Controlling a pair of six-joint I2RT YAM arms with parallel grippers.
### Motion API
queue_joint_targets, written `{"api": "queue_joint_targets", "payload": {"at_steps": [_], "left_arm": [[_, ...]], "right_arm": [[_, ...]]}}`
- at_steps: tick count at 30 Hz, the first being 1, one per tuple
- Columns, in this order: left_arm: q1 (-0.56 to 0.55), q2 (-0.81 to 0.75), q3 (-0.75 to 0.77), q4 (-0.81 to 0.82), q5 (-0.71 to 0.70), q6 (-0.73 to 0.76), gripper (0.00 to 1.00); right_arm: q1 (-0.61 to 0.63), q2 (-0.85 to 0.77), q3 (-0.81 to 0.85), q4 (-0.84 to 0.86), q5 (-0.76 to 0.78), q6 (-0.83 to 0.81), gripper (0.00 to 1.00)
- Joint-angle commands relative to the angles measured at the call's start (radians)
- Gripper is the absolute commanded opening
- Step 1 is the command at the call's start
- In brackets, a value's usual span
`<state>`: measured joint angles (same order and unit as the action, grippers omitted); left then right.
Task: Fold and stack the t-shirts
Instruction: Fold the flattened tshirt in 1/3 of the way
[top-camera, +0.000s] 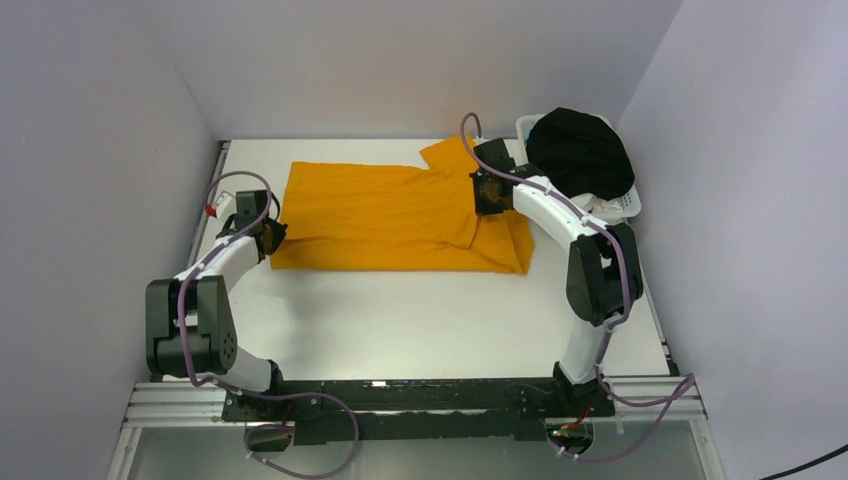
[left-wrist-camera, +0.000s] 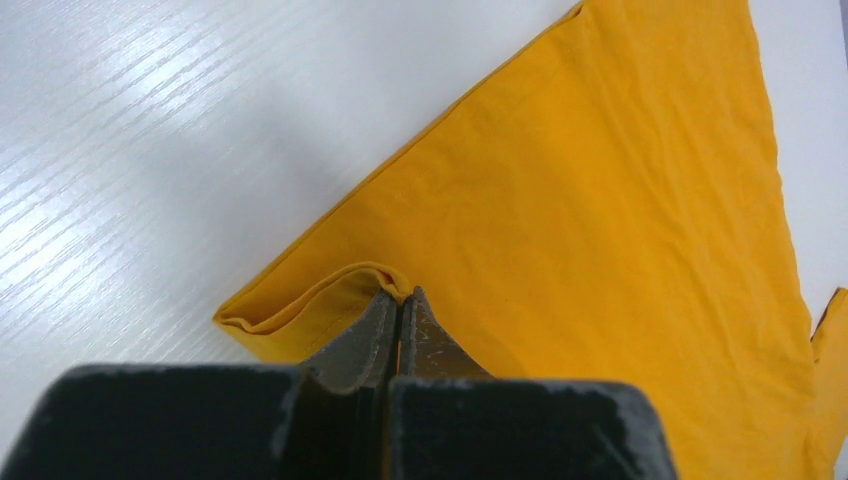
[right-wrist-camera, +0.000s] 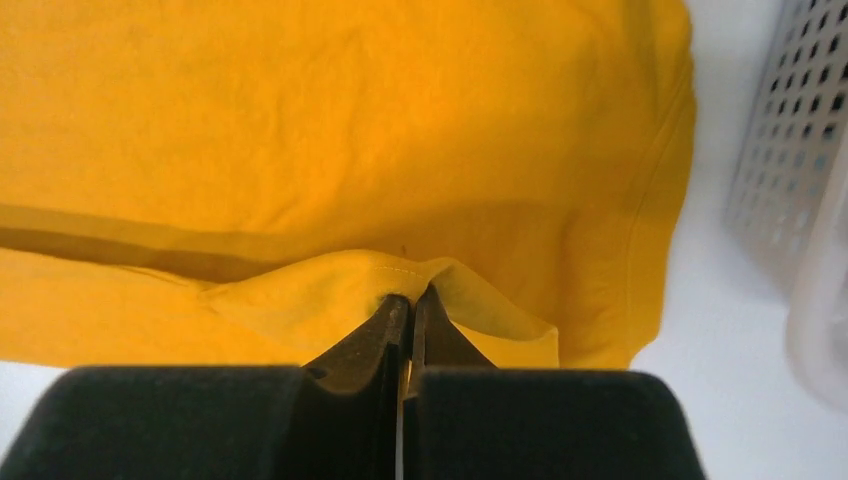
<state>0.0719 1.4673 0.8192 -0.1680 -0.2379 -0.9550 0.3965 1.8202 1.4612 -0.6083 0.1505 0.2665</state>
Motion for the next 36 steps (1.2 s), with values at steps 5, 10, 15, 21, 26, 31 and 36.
{"api": "queue_joint_targets", "payload": {"at_steps": [5, 10, 15, 21, 26, 31, 36], "left_arm": [[0.011, 0.062, 0.051, 0.055, 0.002, 0.018, 0.00], [0.012, 0.088, 0.091, 0.018, -0.005, 0.032, 0.00], [0.016, 0.089, 0.156, -0.058, -0.011, 0.054, 0.39], [0.014, -0.019, 0.141, -0.072, 0.054, 0.097, 1.00], [0.004, -0.049, 0.078, 0.024, 0.296, 0.148, 0.99], [-0.033, 0.011, 0.038, 0.133, 0.434, 0.164, 1.00], [-0.041, 0.089, 0.038, 0.131, 0.447, 0.193, 0.99]], "right_arm": [[-0.048, 0.127, 0.207, -0.008, -0.091, -0.384, 0.01], [-0.050, 0.260, 0.315, -0.031, -0.097, -0.521, 0.05], [-0.054, 0.356, 0.432, 0.052, -0.040, -0.486, 0.37], [-0.053, 0.273, 0.356, 0.110, 0.058, -0.234, 0.92], [-0.052, 0.011, -0.068, 0.339, -0.242, -0.010, 1.00], [-0.051, -0.017, -0.232, 0.507, -0.458, 0.148, 1.00], [-0.052, 0.078, -0.189, 0.493, -0.465, 0.153, 1.00]]}}
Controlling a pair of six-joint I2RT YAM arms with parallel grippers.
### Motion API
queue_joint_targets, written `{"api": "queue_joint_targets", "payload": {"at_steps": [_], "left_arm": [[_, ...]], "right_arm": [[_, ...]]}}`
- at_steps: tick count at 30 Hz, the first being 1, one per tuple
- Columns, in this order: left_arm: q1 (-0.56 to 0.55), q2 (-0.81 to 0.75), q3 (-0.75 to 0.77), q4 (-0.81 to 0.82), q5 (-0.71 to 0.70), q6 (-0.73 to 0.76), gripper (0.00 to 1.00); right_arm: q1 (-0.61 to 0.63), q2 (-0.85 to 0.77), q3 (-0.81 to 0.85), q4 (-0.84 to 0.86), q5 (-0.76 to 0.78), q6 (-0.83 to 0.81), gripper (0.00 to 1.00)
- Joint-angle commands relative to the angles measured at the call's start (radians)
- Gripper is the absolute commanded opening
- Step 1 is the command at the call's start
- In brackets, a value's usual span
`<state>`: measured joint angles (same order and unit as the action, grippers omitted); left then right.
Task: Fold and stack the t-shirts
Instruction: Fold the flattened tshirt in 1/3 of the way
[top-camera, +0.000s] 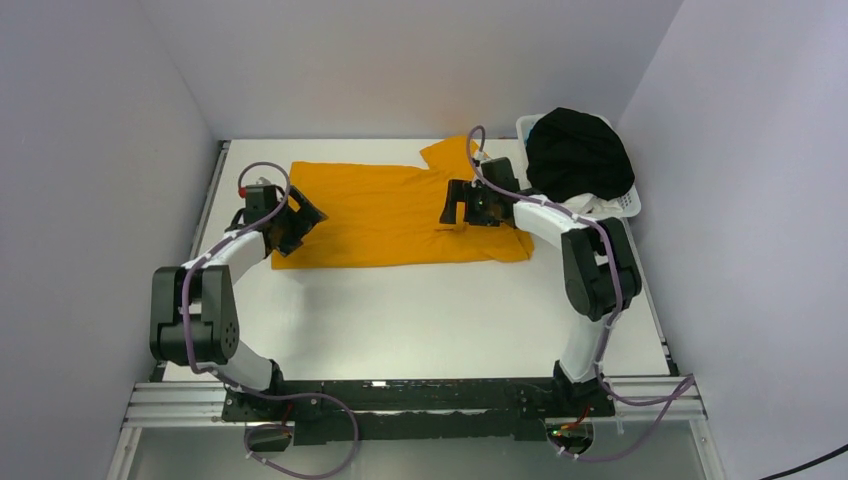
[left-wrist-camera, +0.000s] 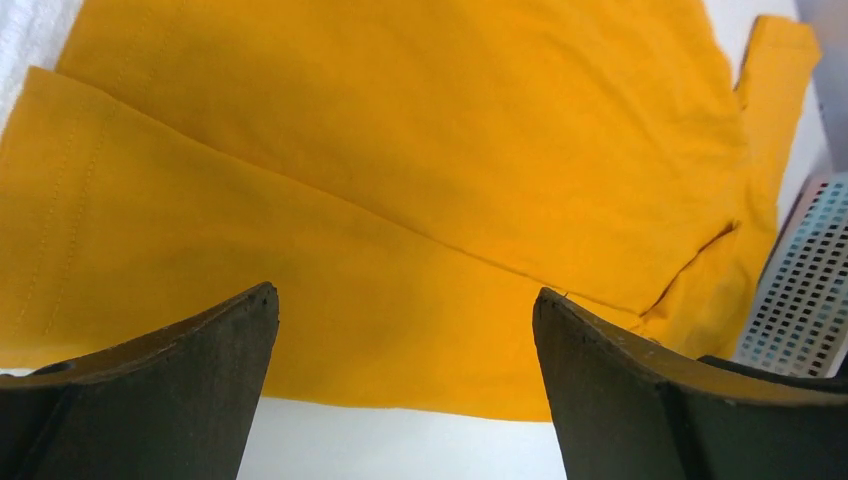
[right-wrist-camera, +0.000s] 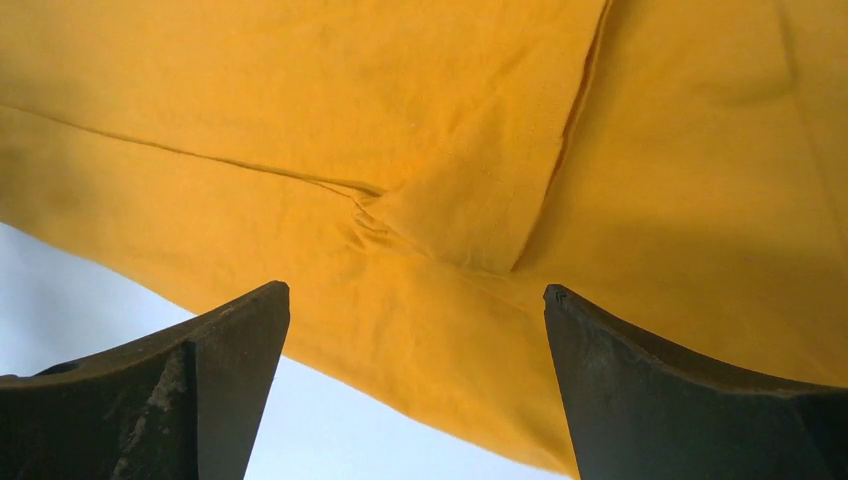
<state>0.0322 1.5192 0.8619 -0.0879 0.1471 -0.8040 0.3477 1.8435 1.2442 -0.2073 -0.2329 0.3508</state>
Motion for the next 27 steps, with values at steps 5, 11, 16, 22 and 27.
{"api": "queue_joint_targets", "payload": {"at_steps": [5, 11, 16, 22, 27], "left_arm": [[-0.001, 0.084, -0.001, 0.038, 0.048, 0.062, 0.99], [0.001, 0.106, 0.003, 0.019, 0.026, 0.075, 0.99], [0.003, 0.098, 0.013, -0.006, 0.007, 0.087, 1.00], [0.002, 0.066, 0.042, -0.032, -0.005, 0.104, 0.99], [0.001, 0.097, 0.091, -0.016, 0.022, 0.113, 0.99]], "right_arm": [[-0.001, 0.127, 0.058, 0.116, -0.130, 0.087, 1.00], [0.017, 0.195, 0.146, 0.153, -0.150, 0.089, 1.00], [0.035, 0.298, 0.339, 0.127, -0.126, 0.116, 1.00], [0.043, 0.400, 0.565, 0.060, -0.046, 0.126, 1.00], [0.042, 0.282, 0.387, 0.063, 0.080, 0.096, 1.00]]}}
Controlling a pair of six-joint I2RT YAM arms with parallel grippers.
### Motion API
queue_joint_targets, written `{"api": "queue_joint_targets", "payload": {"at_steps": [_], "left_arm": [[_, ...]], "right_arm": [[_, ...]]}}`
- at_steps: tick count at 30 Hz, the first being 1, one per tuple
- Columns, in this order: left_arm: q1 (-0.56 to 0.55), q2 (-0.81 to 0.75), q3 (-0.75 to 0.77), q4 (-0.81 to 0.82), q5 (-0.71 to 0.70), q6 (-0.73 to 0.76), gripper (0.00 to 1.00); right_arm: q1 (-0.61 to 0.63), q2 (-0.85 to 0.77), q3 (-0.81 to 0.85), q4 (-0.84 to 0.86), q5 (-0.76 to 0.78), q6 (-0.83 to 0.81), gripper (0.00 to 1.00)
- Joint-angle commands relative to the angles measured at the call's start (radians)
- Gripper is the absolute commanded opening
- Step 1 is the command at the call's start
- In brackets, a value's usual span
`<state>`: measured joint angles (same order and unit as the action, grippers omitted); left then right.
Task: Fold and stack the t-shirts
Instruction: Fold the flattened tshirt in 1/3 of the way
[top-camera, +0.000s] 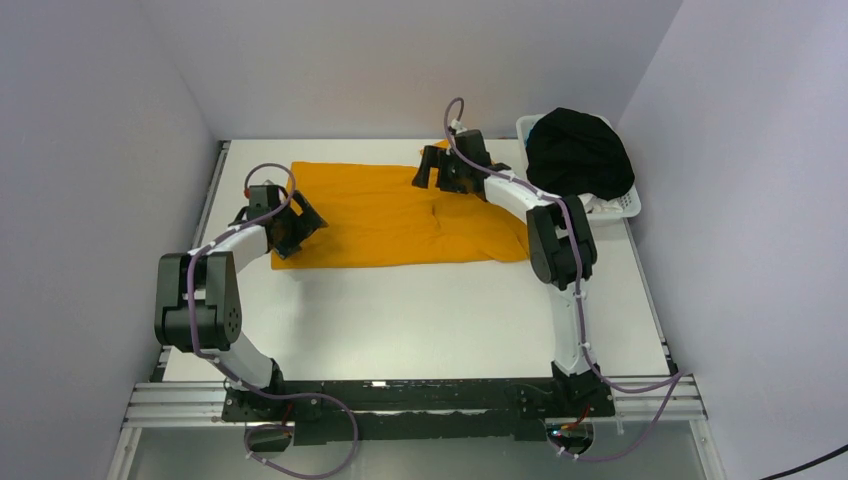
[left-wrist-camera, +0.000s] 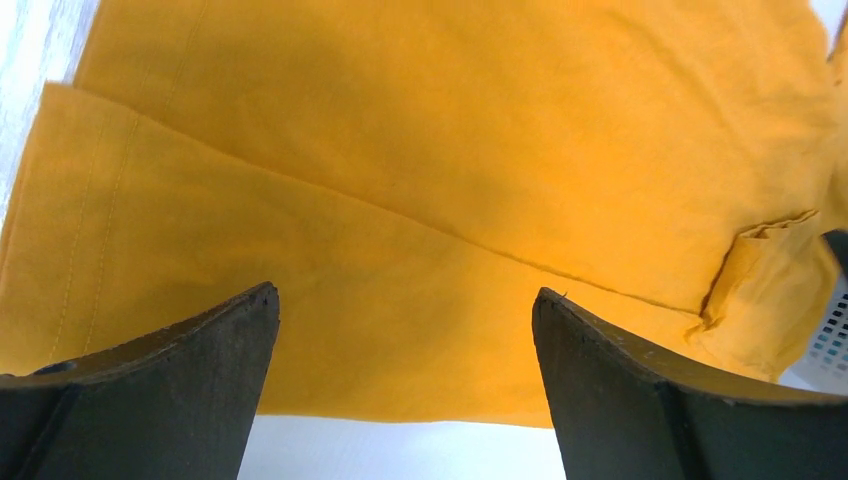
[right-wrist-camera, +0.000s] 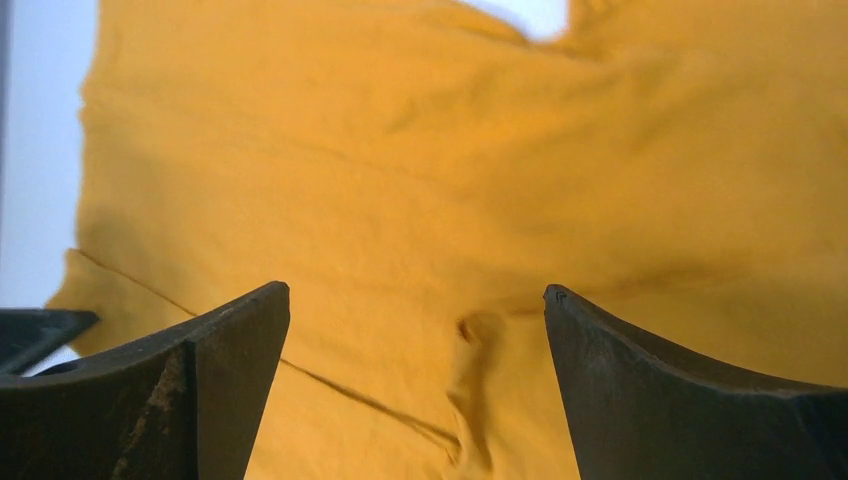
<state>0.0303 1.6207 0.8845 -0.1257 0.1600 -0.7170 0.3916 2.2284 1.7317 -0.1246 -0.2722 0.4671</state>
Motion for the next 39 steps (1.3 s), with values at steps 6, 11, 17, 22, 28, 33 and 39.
{"api": "queue_joint_targets", "payload": {"at_steps": [6, 11, 17, 22, 28, 33, 39], "left_arm": [[0.001, 0.110, 0.129, 0.026, 0.055, 0.028, 0.99], [0.000, 0.132, 0.054, 0.044, 0.096, 0.027, 0.99], [-0.003, 0.005, -0.128, 0.021, 0.107, 0.054, 0.99], [-0.017, -0.167, -0.301, 0.007, 0.125, 0.016, 0.99], [-0.069, -0.392, -0.475, -0.095, 0.050, -0.032, 0.99], [-0.075, -0.548, -0.569, -0.178, -0.025, -0.064, 0.99], [-0.075, -0.655, -0.588, -0.241, -0.045, -0.084, 0.99]], "right_arm": [[-0.005, -0.220, -0.369, 0.016, 0.227, -0.023, 1.00], [-0.003, -0.277, -0.551, 0.061, 0.157, 0.019, 1.00], [0.014, -0.467, -0.802, 0.080, 0.089, 0.055, 1.00], [0.044, -0.663, -0.943, 0.007, 0.089, 0.052, 1.00], [0.068, -0.825, -1.089, -0.079, 0.060, 0.065, 1.00], [0.096, -0.931, -1.130, -0.119, 0.078, 0.090, 1.00], [0.117, -1.016, -1.153, -0.170, 0.064, 0.107, 1.00]]}}
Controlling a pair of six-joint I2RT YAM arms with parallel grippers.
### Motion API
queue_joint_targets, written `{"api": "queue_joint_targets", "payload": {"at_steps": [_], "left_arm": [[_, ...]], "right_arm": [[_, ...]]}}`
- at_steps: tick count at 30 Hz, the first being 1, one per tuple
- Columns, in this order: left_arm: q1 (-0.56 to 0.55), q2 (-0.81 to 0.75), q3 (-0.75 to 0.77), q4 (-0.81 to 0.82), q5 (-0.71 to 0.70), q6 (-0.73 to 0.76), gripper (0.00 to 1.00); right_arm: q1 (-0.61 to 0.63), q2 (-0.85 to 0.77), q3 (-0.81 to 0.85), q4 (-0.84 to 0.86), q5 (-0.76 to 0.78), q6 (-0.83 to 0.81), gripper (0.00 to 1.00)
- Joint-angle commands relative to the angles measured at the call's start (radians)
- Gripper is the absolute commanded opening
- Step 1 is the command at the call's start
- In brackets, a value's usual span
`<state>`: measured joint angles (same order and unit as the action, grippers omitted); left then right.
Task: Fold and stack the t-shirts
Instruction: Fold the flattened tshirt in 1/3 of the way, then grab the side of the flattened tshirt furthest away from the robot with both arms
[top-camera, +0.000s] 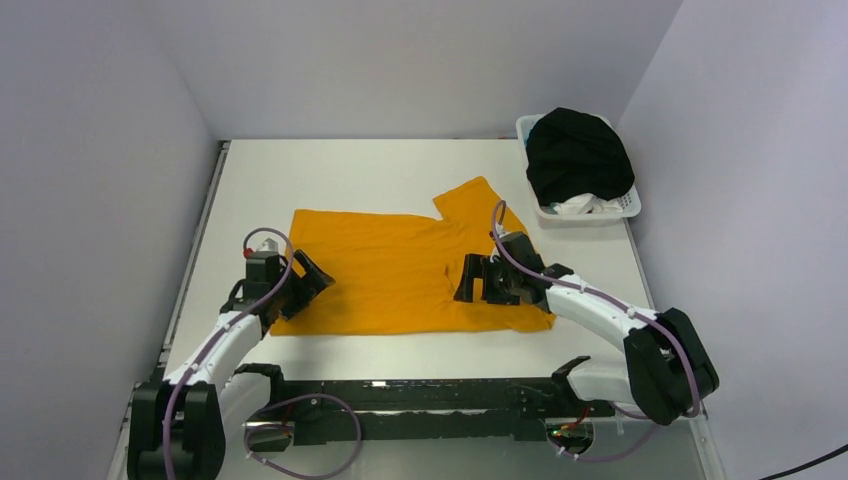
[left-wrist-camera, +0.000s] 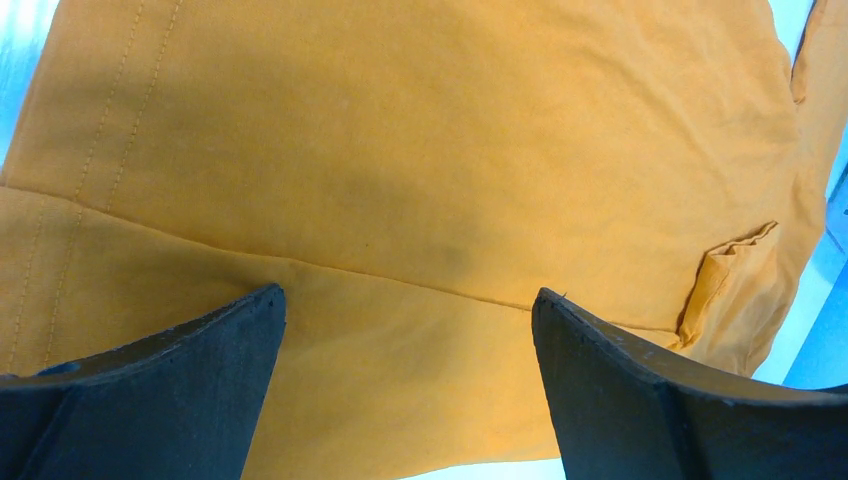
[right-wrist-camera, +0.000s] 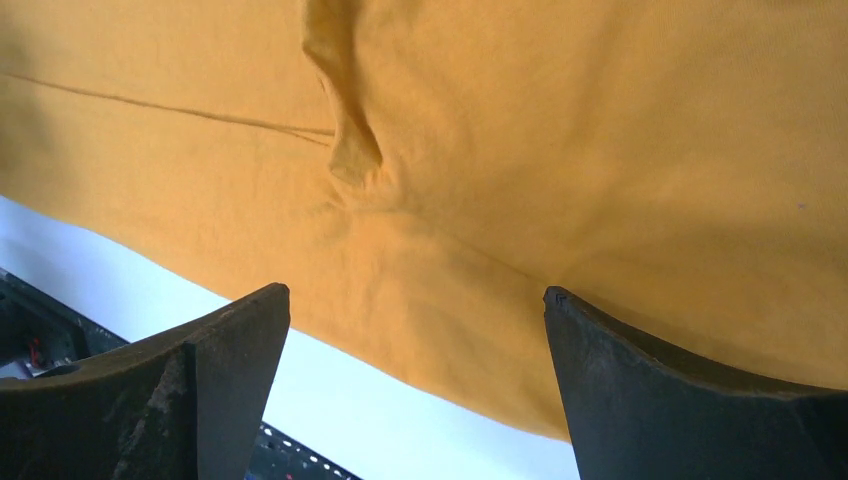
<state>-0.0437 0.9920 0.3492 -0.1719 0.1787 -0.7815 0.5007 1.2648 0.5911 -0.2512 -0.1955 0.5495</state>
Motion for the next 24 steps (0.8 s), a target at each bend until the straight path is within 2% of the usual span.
{"api": "queue_joint_targets", "payload": {"at_steps": [1, 7, 11, 14, 19, 24], "left_arm": [[-0.001, -0.036, -0.058, -0.205, -0.064, -0.022, 0.99], [-0.001, -0.131, 0.003, -0.262, -0.107, -0.010, 0.99], [-0.002, -0.096, 0.125, -0.218, -0.162, -0.006, 0.99], [0.023, 0.025, 0.273, -0.214, -0.211, 0.018, 0.99], [0.105, 0.297, 0.555, -0.199, -0.229, 0.115, 0.99], [0.152, 0.579, 0.823, -0.222, -0.188, 0.222, 0.99]], "right_arm": [[0.008, -0.058, -0.009, -0.048, 0.004, 0.019, 1.00], [0.006, -0.072, 0.118, -0.084, 0.158, -0.011, 1.00], [-0.006, -0.042, 0.251, -0.032, 0.238, -0.063, 1.00], [-0.030, 0.060, 0.383, -0.006, 0.323, -0.102, 1.00], [-0.090, 0.283, 0.648, -0.023, 0.359, -0.168, 1.00], [-0.159, 0.522, 0.870, 0.000, 0.294, -0.234, 1.00]]}}
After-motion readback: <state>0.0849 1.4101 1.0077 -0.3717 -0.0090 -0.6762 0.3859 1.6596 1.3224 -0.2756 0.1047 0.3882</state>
